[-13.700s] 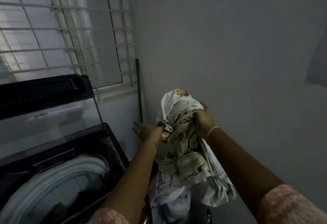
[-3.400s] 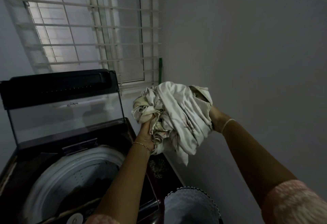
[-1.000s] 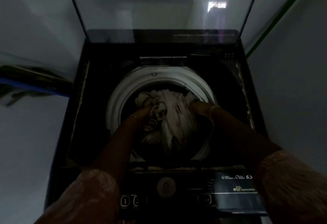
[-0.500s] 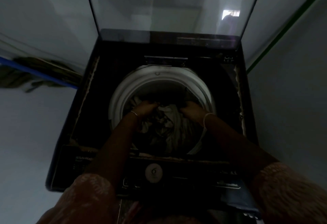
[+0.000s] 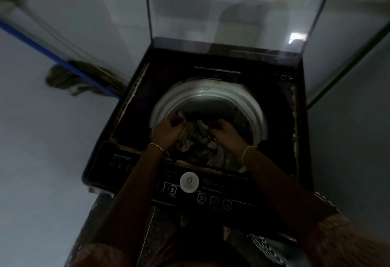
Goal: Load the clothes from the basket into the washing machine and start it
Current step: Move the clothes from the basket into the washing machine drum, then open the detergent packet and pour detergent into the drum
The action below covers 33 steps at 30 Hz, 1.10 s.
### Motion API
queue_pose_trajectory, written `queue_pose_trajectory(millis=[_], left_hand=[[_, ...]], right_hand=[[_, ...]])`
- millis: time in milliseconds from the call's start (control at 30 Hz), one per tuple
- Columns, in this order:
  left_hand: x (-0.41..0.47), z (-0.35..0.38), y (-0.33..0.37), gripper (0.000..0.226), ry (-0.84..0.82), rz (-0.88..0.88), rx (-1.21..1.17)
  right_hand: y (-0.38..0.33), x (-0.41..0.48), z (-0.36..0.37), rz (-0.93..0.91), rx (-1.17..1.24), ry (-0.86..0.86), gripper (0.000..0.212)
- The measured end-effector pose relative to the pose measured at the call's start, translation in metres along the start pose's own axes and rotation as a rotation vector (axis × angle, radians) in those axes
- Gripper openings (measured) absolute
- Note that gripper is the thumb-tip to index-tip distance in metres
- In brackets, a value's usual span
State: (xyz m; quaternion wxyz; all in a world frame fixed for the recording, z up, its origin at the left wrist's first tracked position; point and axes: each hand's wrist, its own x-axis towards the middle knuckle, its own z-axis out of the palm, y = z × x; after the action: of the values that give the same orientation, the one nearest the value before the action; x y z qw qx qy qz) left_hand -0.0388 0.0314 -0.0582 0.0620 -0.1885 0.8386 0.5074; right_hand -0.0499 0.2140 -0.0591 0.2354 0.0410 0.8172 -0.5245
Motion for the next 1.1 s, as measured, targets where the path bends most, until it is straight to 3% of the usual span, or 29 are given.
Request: queue_pose_trajectory(millis=[233, 367, 633, 800, 1100], left_hand=[[-0.039, -0.076, -0.007, 0.015, 0.365, 0.083, -0.113], [-0.067, -0.129, -0.041, 0.013, 0.545, 0.013, -0.229], [-0.143, -0.237, -0.153, 0.011, 0.658, -0.157, -0.301], [-0.175, -0.294, -0.223, 0.013, 0.667, -0.260, -0.247], [-0.147, -0.312, -0.323, 0.027, 0.542, -0.417, -0.035]], right_hand=[[-0.047, -0.018, 0.060, -0.212, -0.088, -0.077, 0.025], [-0.080, -0.031, 0.114, -0.433, -0.244, -0.073, 0.030], [-0.126, -0.064, 0.249, -0.723, -0.473, -0.108, 0.028], [-0.134, -0.076, 0.333, -0.705, -0.519, -0.197, 0.027], [-0.089, -0.034, 0.450, -0.436, -0.626, -0.392, 0.027]])
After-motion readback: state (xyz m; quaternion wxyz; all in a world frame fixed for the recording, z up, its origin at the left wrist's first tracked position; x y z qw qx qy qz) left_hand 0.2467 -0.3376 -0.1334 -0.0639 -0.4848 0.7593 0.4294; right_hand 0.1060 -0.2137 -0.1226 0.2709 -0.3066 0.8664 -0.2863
